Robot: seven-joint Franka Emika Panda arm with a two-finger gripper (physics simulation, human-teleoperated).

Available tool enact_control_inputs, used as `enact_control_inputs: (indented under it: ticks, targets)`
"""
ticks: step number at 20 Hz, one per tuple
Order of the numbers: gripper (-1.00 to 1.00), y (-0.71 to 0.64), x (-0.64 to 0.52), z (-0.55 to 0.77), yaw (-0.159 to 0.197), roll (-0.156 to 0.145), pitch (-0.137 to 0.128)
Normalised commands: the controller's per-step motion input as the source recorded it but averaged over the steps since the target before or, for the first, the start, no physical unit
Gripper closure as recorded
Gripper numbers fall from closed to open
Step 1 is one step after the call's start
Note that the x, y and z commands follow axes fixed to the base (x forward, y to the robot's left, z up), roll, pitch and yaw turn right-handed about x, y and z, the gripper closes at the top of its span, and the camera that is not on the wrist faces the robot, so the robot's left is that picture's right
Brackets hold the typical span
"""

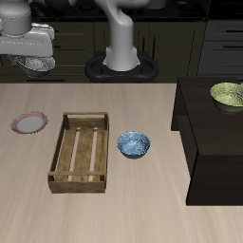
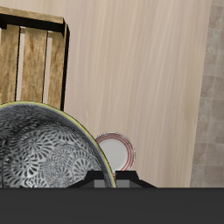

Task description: Place the black bowl on the plate

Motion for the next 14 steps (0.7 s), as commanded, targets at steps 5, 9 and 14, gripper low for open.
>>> enact_control_inputs:
  ticks: [5,9,14]
  targets:
    - [1.00,-0.36,-0.26,-0.04,-0.013,-0.042,-0.013]
    - [1.00,-0.16,-0.29,-0.13,-0.023,-0.011,-0.008]
    - [1.00,-0.06,-0.30,-0.10,-0.030,0.011,-0.006]
